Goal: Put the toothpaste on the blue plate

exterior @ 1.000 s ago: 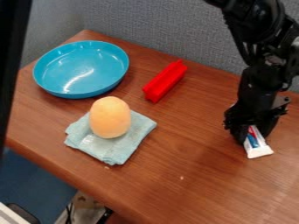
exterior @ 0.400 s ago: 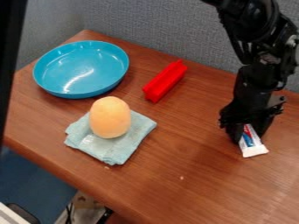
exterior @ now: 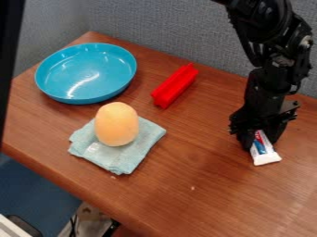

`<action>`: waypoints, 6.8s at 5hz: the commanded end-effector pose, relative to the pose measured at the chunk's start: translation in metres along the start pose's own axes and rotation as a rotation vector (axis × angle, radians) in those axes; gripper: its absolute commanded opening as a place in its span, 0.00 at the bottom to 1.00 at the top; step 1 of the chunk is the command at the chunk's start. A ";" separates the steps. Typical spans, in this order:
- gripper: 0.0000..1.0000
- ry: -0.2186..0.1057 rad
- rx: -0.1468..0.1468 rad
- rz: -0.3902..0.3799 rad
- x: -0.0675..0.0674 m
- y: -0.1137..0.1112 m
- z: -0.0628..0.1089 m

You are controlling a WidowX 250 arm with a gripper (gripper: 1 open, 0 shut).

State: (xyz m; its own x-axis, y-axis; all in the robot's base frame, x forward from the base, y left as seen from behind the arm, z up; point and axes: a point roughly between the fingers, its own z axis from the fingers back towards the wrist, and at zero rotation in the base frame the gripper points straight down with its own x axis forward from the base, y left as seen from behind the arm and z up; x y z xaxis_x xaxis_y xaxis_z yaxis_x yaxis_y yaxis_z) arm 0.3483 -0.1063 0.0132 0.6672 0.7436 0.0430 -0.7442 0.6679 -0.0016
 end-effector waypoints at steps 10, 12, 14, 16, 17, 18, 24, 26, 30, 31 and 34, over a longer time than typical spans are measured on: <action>0.00 -0.022 -0.078 -0.031 0.018 0.009 0.043; 0.00 -0.017 -0.078 -0.037 0.020 0.013 0.049; 0.00 -0.012 -0.077 -0.038 0.025 0.019 0.059; 0.00 -0.007 -0.077 -0.034 0.030 0.024 0.065; 0.00 -0.003 -0.077 -0.029 0.033 0.027 0.070; 0.00 0.000 -0.083 -0.016 0.040 0.032 0.077; 0.00 -0.057 -0.141 0.241 0.171 0.132 0.132; 0.00 -0.121 -0.099 0.291 0.218 0.152 0.103; 0.00 -0.170 -0.033 0.308 0.252 0.166 0.057; 0.00 -0.173 -0.027 0.310 0.255 0.167 0.052; 0.00 -0.174 -0.019 0.312 0.256 0.168 0.047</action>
State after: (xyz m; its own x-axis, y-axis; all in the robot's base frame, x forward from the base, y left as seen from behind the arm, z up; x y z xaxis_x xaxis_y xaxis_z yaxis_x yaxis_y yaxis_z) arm 0.3894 0.1811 0.0504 0.4265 0.8914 0.1536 -0.8996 0.4356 -0.0303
